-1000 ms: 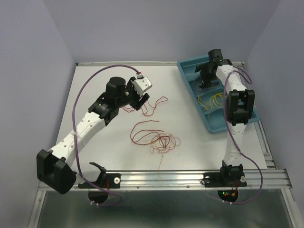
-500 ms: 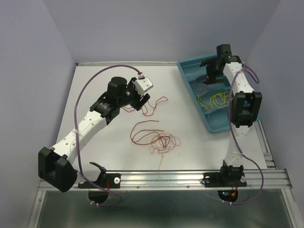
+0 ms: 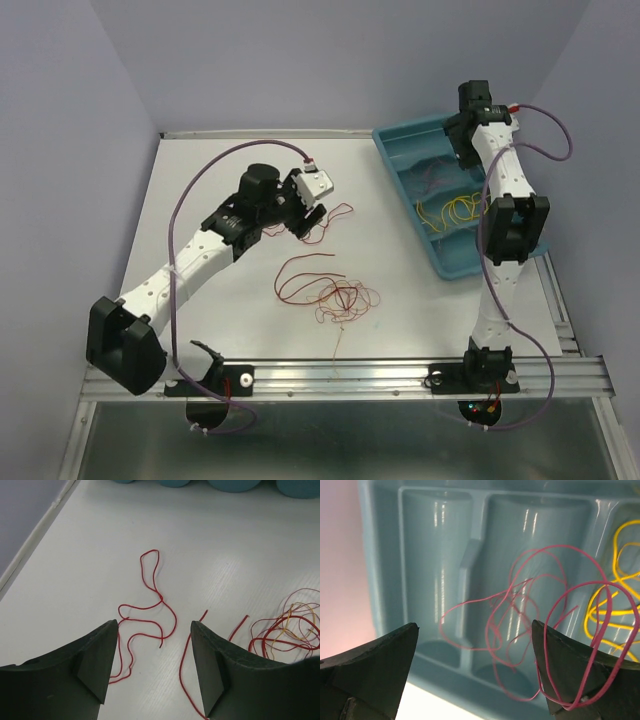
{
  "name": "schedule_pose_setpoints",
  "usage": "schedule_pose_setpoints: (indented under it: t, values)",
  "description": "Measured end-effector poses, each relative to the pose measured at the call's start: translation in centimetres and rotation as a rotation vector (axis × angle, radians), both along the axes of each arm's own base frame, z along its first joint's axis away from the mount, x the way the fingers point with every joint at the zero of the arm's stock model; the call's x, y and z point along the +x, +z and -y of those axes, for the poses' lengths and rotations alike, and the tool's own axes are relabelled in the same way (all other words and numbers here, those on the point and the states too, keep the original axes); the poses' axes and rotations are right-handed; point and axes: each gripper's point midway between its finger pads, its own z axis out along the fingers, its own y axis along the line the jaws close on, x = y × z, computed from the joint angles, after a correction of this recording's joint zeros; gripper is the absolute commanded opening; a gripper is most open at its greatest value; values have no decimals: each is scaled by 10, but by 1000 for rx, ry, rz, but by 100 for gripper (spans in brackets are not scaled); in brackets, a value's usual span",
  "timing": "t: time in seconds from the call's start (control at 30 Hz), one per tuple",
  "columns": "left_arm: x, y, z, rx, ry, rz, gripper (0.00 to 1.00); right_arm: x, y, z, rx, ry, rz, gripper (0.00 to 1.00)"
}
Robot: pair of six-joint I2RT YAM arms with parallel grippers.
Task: Untangle the cables
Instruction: Place the cable in the bin.
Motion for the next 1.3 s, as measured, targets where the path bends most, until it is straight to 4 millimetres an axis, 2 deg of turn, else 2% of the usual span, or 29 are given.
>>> schedule_pose_setpoints:
  t: [0.03,0.1,0.2,0.27,0.4,0.5,0.57,0.67,0.87,1.0,1.1,1.23,1.3]
  values:
    - [-1,0,3,-3,-13,2,71,0,-2,1,-13,8,-5,100]
    - [-4,-4,26,-16,-78,10,71,1,-13,2,-29,28,-32,100]
    - [4,-16,61,-53,-151,15,70,2,-24,-1,-20,48,-49,100]
    - [18,-22,84,-85,-178,4,67,1,-29,-5,-1,52,-58,100]
    - [73,-43,144,-186,-222,-27,65,-4,-34,-16,69,59,-60,100]
    - [96,-54,170,-254,-243,-26,66,-6,-31,-27,132,76,-50,100]
    - [106,-58,182,-289,-256,-14,66,-6,-25,-38,186,96,-37,100]
    - [117,-47,204,-336,-296,45,66,-5,-17,-51,257,125,-17,100]
    - [115,-15,245,-427,-407,175,65,-8,-14,-71,358,159,-8,100]
    - [113,-10,271,-463,-460,229,56,-9,-13,-82,402,174,-10,100]
    - [116,-19,286,-470,-472,240,49,-9,-9,-88,420,183,-2,100]
    - [124,-37,301,-467,-454,242,31,-10,2,-96,434,193,21,100]
    - [135,-43,308,-469,-431,253,25,-10,9,-98,427,195,40,100]
